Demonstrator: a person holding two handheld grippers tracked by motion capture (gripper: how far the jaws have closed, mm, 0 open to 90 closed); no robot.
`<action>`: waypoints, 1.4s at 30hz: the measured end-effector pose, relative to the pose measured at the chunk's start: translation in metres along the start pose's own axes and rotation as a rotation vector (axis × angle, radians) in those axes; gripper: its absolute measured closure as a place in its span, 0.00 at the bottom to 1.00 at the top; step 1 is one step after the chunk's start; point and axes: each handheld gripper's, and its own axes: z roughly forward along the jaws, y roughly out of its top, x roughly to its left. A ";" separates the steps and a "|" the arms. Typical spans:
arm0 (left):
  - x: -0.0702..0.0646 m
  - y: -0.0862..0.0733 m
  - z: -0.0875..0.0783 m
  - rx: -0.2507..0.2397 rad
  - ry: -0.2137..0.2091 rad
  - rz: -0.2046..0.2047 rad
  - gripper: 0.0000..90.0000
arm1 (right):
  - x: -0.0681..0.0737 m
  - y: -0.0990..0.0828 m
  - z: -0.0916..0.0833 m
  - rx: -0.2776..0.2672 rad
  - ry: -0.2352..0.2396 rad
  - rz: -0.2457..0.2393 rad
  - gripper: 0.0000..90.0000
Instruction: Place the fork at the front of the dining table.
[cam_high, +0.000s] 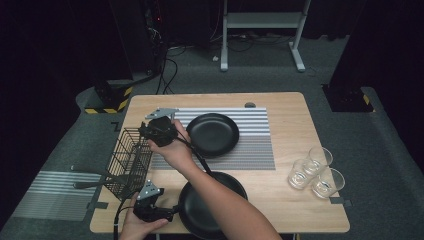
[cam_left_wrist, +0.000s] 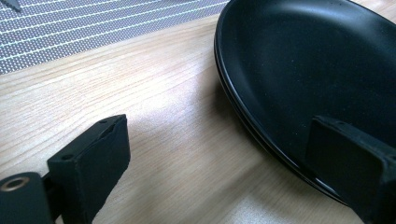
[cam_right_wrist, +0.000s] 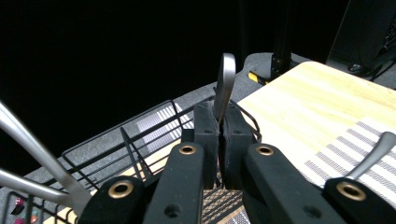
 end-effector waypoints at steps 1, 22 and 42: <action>0.000 0.000 0.000 -0.001 -0.001 -0.005 0.08 | 0.000 0.001 -0.004 -0.004 0.002 -0.002 0.97; -0.001 0.001 0.000 -0.005 0.001 -0.008 0.09 | -0.003 0.018 -0.057 -0.082 0.002 0.006 0.97; 0.002 0.005 0.002 -0.019 0.016 -0.010 0.12 | -0.035 -0.001 -0.107 -0.102 -0.068 0.049 0.97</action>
